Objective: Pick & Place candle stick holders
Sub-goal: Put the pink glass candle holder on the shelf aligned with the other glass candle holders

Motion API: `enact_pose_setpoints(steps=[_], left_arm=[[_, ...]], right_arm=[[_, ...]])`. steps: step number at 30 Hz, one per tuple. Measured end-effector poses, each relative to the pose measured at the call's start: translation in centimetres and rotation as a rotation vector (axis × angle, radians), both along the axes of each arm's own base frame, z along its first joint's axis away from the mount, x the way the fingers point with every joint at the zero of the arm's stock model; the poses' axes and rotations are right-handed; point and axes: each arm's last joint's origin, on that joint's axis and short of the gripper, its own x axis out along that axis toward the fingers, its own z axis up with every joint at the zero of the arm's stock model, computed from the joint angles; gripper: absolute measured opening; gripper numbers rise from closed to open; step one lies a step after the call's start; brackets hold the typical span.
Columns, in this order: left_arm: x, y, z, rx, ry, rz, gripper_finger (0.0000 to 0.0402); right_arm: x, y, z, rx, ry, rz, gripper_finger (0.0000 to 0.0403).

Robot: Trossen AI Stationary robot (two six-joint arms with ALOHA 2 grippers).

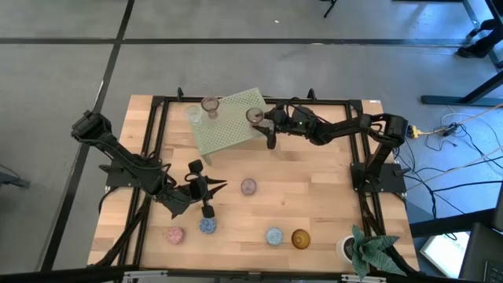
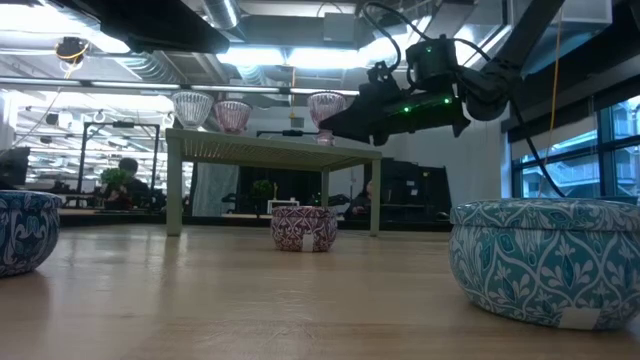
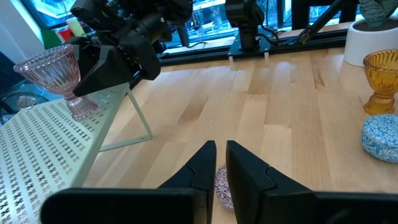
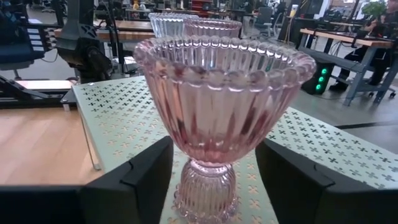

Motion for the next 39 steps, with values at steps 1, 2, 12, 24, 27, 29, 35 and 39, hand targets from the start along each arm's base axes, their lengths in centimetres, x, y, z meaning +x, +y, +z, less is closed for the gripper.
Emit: enact_pose_setpoints(steps=[1, 2, 12, 24, 27, 29, 35, 39], left_arm=[[0.0, 0.0, 0.0, 0.0, 0.0, 0.0, 0.0031], [0.0, 0.0, 0.0, 0.0, 0.0, 0.0, 0.0031], [0.0, 0.0, 0.0, 0.0, 0.0, 0.0, 0.0031], [0.0, 0.0, 0.0, 0.0, 0.0, 0.0, 0.0031], [0.0, 0.0, 0.0, 0.0, 0.0, 0.0, 0.0031], [0.0, 0.0, 0.0, 0.0, 0.0, 0.0, 0.0031], [0.0, 0.0, 0.0, 0.0, 0.0, 0.0, 0.0031], [0.0, 0.0, 0.0, -0.001, 0.0, 0.0, 0.0031]], right_arm=[[0.0, 0.0, -0.01, -0.006, 0.002, 0.001, 0.022], [0.0, 0.0, 0.0, -0.008, 0.002, 0.001, 0.0211], [-0.01, 0.01, -0.14, -0.009, 0.015, 0.002, 0.0111], [-0.01, 0.02, -0.22, -0.004, 0.023, 0.002, 0.0118], [-0.01, 0.02, -0.23, 0.002, 0.023, 0.001, 0.0112], [-0.02, 0.02, -0.23, 0.002, 0.023, 0.001, 0.0111], [-0.02, 0.01, -0.24, 0.002, 0.025, -0.005, 0.0116], [-0.01, 0.0, -0.14, -0.006, 0.015, -0.008, 0.0116]])
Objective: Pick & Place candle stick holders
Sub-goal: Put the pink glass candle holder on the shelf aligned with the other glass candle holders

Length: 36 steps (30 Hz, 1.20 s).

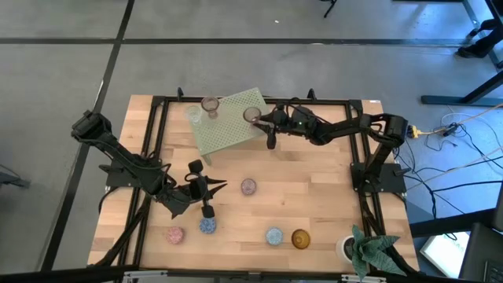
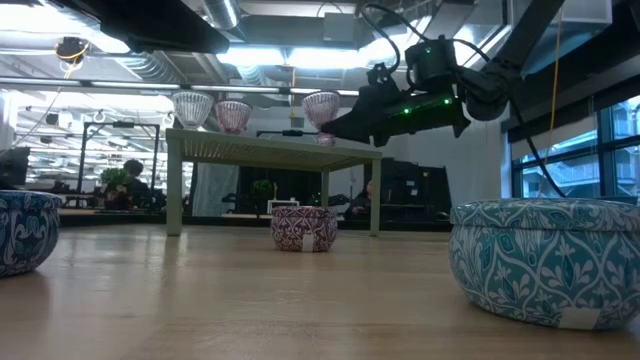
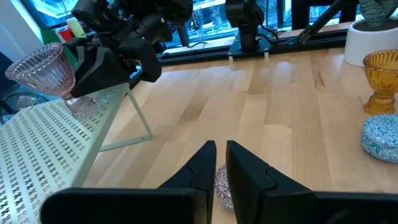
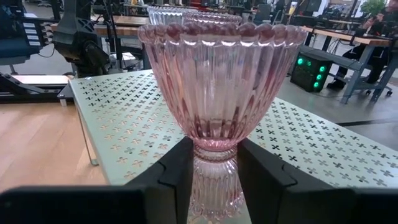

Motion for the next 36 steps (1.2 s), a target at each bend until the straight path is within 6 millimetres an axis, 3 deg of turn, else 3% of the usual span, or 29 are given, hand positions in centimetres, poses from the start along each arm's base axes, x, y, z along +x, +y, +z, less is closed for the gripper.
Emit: enact_pose_setpoints(steps=[36], left_arm=[[0.0, 0.0, 0.0, -0.002, -0.001, 0.0, 0.0031]], right_arm=[[0.9, -0.9, 2.3, -0.099, -0.094, -0.008, 0.0117]])
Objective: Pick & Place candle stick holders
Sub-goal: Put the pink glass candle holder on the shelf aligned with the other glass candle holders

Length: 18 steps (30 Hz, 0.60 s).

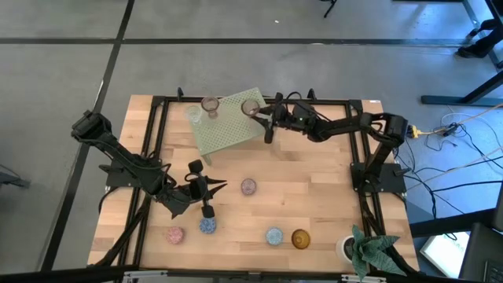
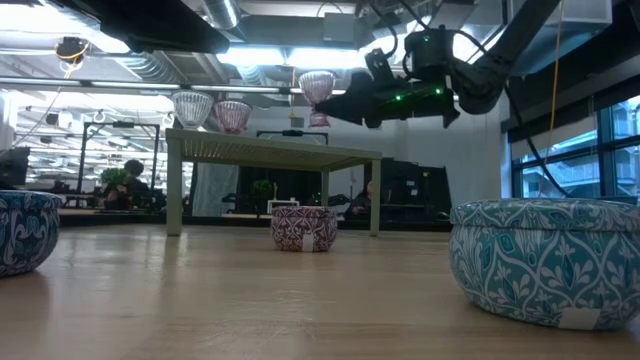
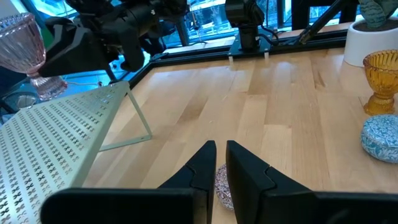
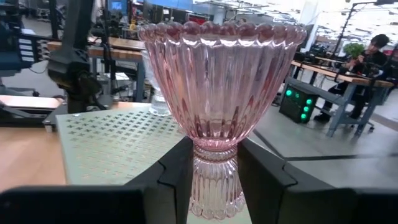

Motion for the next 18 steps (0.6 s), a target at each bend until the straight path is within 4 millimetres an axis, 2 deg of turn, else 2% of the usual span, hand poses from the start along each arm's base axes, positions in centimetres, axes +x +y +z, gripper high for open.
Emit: enact_pose_setpoints(steps=[14, 18], left_arm=[[0.4, 0.3, 0.3, 0.001, -0.02, 0.01, 0.0031], [0.6, 0.6, 0.3, -0.006, -0.013, 0.002, 0.0031]], right_arm=[[-0.1, -0.7, 0.6, -0.014, -0.038, -0.016, 0.0117], [0.8, -1.2, 0.7, -0.017, -0.047, -0.011, 0.0117]])
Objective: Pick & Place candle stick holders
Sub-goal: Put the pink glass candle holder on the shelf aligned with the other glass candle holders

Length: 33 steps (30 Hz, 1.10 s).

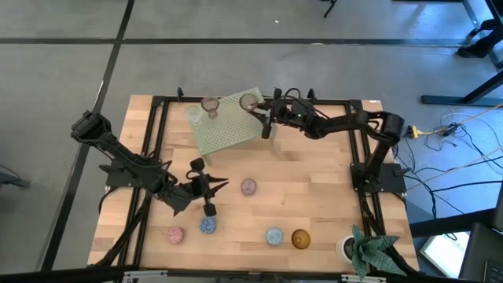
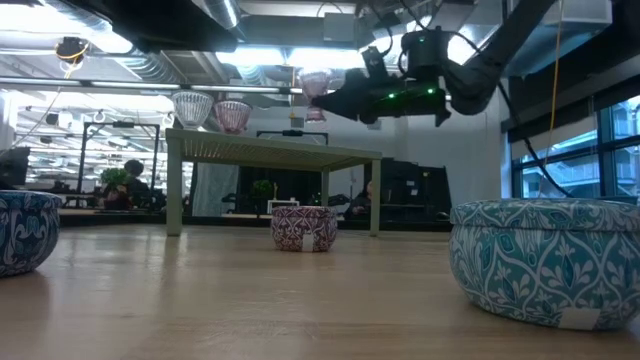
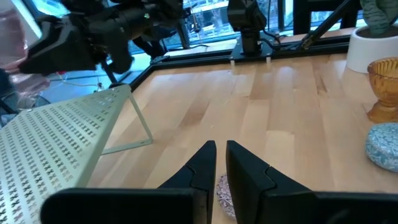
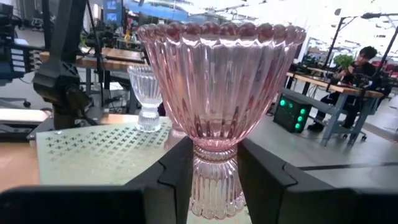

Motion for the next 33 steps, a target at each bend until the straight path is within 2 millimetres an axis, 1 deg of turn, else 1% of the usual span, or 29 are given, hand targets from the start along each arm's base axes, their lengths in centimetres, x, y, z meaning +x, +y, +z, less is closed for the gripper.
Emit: enact_pose_setpoints(steps=[2, 4, 9, 11, 16, 18, 26, 33], left_arm=[[0.1, 0.1, 0.0, -0.005, 0.003, -0.007, 0.0031], [0.1, 0.1, 0.0, -0.011, 0.006, -0.019, 0.0031], [0.1, 0.0, 0.0, 0.005, 0.014, -0.027, 0.0031], [0.1, 0.0, 0.0, 0.005, 0.013, -0.026, 0.0031], [0.1, 0.0, 0.0, -0.004, 0.01, -0.025, 0.0031], [0.1, 0.0, 0.0, -0.004, 0.01, -0.025, 0.0031], [0.1, 0.0, 0.0, -0.005, 0.01, -0.026, 0.0031], [0.1, 0.0, 0.0, -0.006, 0.01, -0.026, 0.0031]], right_arm=[[0.7, -0.4, -0.1, -0.003, 0.012, -0.003, 0.0117], [1.0, -0.7, 0.0, -0.016, 0.028, -0.008, 0.0117], [1.2, -1.8, 1.0, -0.016, 0.017, -0.021, 0.0117], [1.6, -2.2, 1.0, -0.008, 0.009, 0.0, 0.0117], [3.2, -2.8, -0.9, 0.024, 0.044, 0.039, 0.0117], [3.9, -3.0, -1.2, 0.025, 0.045, 0.044, 0.0117], [5.3, -3.8, -0.8, 0.063, 0.01, 0.069, 0.0117], [5.6, -4.0, -1.4, 0.09, 0.069, 0.065, 0.0117]])
